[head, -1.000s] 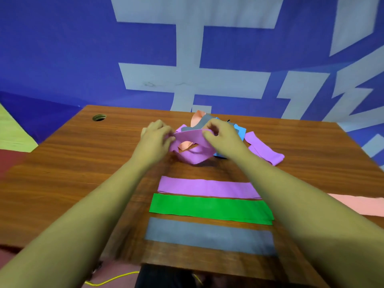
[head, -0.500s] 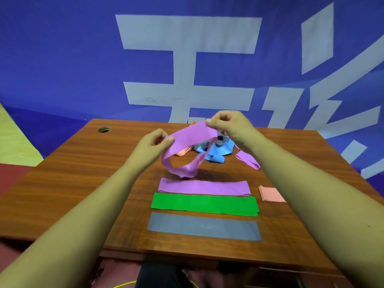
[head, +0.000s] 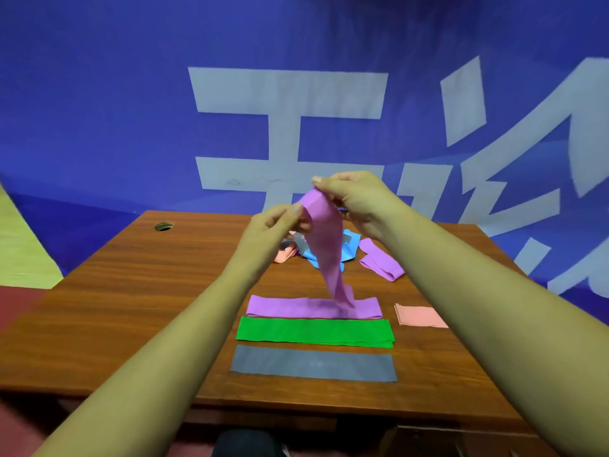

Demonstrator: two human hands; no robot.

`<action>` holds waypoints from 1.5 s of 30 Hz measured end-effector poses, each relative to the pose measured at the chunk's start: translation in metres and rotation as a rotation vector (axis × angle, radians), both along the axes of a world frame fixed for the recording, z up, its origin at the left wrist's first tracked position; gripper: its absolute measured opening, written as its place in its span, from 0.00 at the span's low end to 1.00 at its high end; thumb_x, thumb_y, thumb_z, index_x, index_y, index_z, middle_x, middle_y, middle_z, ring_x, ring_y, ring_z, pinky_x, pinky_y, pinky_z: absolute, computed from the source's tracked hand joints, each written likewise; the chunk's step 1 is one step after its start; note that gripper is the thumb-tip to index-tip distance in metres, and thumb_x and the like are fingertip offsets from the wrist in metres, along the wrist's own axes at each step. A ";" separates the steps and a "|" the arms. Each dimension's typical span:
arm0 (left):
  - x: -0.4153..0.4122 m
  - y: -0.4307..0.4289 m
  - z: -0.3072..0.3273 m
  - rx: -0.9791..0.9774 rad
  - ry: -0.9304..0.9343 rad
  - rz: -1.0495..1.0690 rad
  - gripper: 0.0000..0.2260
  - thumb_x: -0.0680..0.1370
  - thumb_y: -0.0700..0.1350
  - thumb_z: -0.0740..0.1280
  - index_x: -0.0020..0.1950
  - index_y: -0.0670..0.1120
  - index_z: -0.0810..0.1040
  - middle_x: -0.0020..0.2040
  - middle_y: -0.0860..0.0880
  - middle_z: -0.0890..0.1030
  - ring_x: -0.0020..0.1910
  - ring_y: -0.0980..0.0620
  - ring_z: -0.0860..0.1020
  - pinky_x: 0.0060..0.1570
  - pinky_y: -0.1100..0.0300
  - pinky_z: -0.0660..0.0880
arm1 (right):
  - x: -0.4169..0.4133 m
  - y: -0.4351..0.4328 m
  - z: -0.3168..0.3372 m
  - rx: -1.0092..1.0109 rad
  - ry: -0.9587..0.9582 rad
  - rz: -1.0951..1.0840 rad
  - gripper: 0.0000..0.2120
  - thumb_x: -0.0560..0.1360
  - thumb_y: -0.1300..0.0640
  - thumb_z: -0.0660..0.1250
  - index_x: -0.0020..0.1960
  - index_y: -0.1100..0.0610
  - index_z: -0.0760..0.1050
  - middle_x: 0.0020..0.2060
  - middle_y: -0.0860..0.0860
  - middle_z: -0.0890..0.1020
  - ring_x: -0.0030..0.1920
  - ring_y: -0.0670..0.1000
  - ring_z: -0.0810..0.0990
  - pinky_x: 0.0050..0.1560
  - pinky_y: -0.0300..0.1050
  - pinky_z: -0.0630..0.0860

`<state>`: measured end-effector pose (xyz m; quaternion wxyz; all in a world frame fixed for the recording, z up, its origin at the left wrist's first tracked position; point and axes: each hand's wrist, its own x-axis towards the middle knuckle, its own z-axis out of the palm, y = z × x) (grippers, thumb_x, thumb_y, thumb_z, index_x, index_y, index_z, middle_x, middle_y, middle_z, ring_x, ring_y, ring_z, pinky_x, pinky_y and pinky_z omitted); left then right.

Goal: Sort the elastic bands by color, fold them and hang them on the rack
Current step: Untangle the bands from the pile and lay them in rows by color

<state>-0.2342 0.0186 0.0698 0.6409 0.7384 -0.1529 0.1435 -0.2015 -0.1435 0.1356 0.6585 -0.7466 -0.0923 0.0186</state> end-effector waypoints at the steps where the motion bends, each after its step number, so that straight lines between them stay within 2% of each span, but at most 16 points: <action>1: -0.001 -0.003 0.004 0.026 -0.013 0.002 0.11 0.81 0.46 0.64 0.44 0.42 0.81 0.41 0.46 0.83 0.42 0.56 0.80 0.45 0.63 0.76 | -0.002 -0.001 0.001 0.023 0.011 0.001 0.08 0.75 0.53 0.71 0.44 0.57 0.77 0.39 0.57 0.76 0.41 0.53 0.75 0.47 0.48 0.72; 4: 0.002 -0.007 0.010 0.028 -0.055 0.067 0.08 0.79 0.44 0.67 0.47 0.39 0.82 0.42 0.43 0.83 0.42 0.54 0.78 0.45 0.59 0.75 | -0.010 -0.005 0.005 0.067 0.020 0.023 0.03 0.75 0.58 0.70 0.46 0.58 0.80 0.39 0.54 0.81 0.40 0.50 0.79 0.47 0.46 0.75; 9: 0.003 -0.005 0.017 -0.024 -0.097 0.164 0.05 0.78 0.40 0.69 0.50 0.40 0.83 0.41 0.48 0.83 0.40 0.59 0.77 0.42 0.65 0.74 | -0.017 -0.013 -0.001 -0.024 -0.015 0.015 0.06 0.74 0.59 0.72 0.50 0.61 0.80 0.39 0.52 0.84 0.39 0.47 0.83 0.50 0.47 0.77; 12: 0.004 -0.004 0.018 0.010 -0.100 0.171 0.05 0.77 0.41 0.69 0.52 0.43 0.82 0.42 0.50 0.83 0.40 0.60 0.78 0.42 0.66 0.74 | -0.018 -0.011 -0.005 -0.071 -0.042 -0.062 0.14 0.72 0.58 0.74 0.54 0.62 0.77 0.45 0.55 0.84 0.43 0.49 0.84 0.51 0.48 0.79; 15: 0.004 -0.003 0.022 0.007 -0.123 0.146 0.03 0.78 0.40 0.69 0.49 0.46 0.81 0.40 0.51 0.82 0.41 0.57 0.78 0.42 0.65 0.75 | -0.019 -0.009 -0.003 -0.112 -0.109 -0.041 0.19 0.72 0.56 0.75 0.60 0.55 0.74 0.46 0.57 0.83 0.43 0.50 0.83 0.48 0.46 0.80; 18: 0.003 0.000 0.023 0.026 -0.142 0.121 0.05 0.78 0.40 0.68 0.48 0.49 0.82 0.40 0.52 0.82 0.41 0.58 0.78 0.42 0.65 0.75 | -0.022 -0.009 0.004 -0.364 -0.260 0.018 0.09 0.75 0.55 0.72 0.54 0.56 0.81 0.42 0.53 0.84 0.38 0.43 0.80 0.36 0.32 0.75; 20: 0.003 0.002 0.020 0.034 -0.129 0.108 0.05 0.78 0.40 0.68 0.48 0.49 0.82 0.42 0.48 0.84 0.41 0.57 0.79 0.44 0.62 0.76 | -0.021 -0.008 0.007 -0.435 -0.300 0.009 0.05 0.75 0.55 0.71 0.50 0.55 0.83 0.39 0.48 0.83 0.34 0.38 0.77 0.30 0.29 0.70; 22: 0.003 0.003 0.016 0.022 -0.116 0.097 0.04 0.78 0.41 0.68 0.50 0.46 0.83 0.44 0.44 0.84 0.42 0.55 0.79 0.46 0.59 0.77 | -0.019 -0.007 0.008 -0.475 -0.329 -0.018 0.03 0.75 0.54 0.72 0.47 0.52 0.83 0.37 0.42 0.80 0.35 0.38 0.75 0.32 0.33 0.70; 24: 0.006 0.003 0.010 0.036 -0.120 0.113 0.04 0.77 0.43 0.70 0.50 0.48 0.83 0.43 0.49 0.82 0.41 0.58 0.77 0.45 0.62 0.75 | -0.016 -0.007 0.009 -0.498 -0.346 -0.031 0.02 0.74 0.54 0.72 0.44 0.52 0.83 0.36 0.44 0.80 0.38 0.41 0.75 0.37 0.44 0.76; 27: 0.013 0.002 -0.002 0.149 -0.046 0.105 0.08 0.74 0.49 0.73 0.52 0.51 0.84 0.53 0.50 0.75 0.49 0.55 0.74 0.52 0.60 0.73 | -0.015 -0.006 0.010 -0.447 -0.305 0.006 0.04 0.75 0.55 0.71 0.45 0.55 0.82 0.40 0.57 0.84 0.39 0.51 0.79 0.45 0.59 0.81; 32: 0.023 0.010 -0.043 0.316 0.158 -0.060 0.17 0.69 0.55 0.75 0.54 0.47 0.85 0.64 0.56 0.74 0.63 0.58 0.72 0.64 0.55 0.71 | -0.010 -0.010 0.011 -0.162 -0.247 0.010 0.04 0.77 0.61 0.69 0.49 0.61 0.80 0.42 0.54 0.82 0.42 0.48 0.81 0.40 0.43 0.82; 34: 0.020 0.013 -0.061 0.323 0.309 -0.172 0.17 0.69 0.54 0.76 0.54 0.46 0.84 0.60 0.60 0.78 0.61 0.60 0.75 0.64 0.54 0.73 | -0.004 -0.015 0.011 -0.031 -0.197 -0.038 0.03 0.78 0.62 0.68 0.47 0.59 0.80 0.41 0.53 0.81 0.40 0.48 0.81 0.38 0.40 0.80; 37: 0.014 0.020 -0.087 0.289 0.422 -0.240 0.05 0.75 0.44 0.73 0.48 0.43 0.85 0.60 0.56 0.80 0.52 0.64 0.80 0.59 0.62 0.76 | 0.010 -0.027 0.007 0.141 -0.123 -0.144 0.04 0.78 0.62 0.67 0.45 0.58 0.79 0.39 0.53 0.81 0.38 0.49 0.81 0.37 0.42 0.79; 40: 0.011 0.038 -0.101 0.307 0.460 -0.220 0.12 0.74 0.52 0.73 0.47 0.45 0.87 0.54 0.52 0.84 0.52 0.57 0.82 0.57 0.61 0.74 | 0.024 -0.044 -0.005 0.212 -0.071 -0.286 0.04 0.78 0.62 0.66 0.45 0.58 0.78 0.39 0.54 0.81 0.40 0.51 0.82 0.40 0.45 0.81; 43: 0.012 0.055 -0.103 0.062 0.541 -0.196 0.24 0.65 0.59 0.77 0.51 0.43 0.84 0.50 0.44 0.84 0.48 0.47 0.81 0.53 0.57 0.78 | 0.034 -0.062 -0.025 0.274 0.013 -0.386 0.05 0.78 0.65 0.65 0.45 0.59 0.78 0.44 0.58 0.82 0.46 0.55 0.83 0.50 0.53 0.82; 45: 0.015 0.061 -0.098 -0.200 0.572 -0.184 0.15 0.72 0.49 0.73 0.54 0.40 0.80 0.47 0.39 0.78 0.47 0.42 0.77 0.47 0.56 0.81 | 0.037 -0.071 -0.039 0.331 0.073 -0.431 0.04 0.77 0.67 0.65 0.46 0.62 0.78 0.49 0.62 0.82 0.50 0.58 0.83 0.51 0.55 0.82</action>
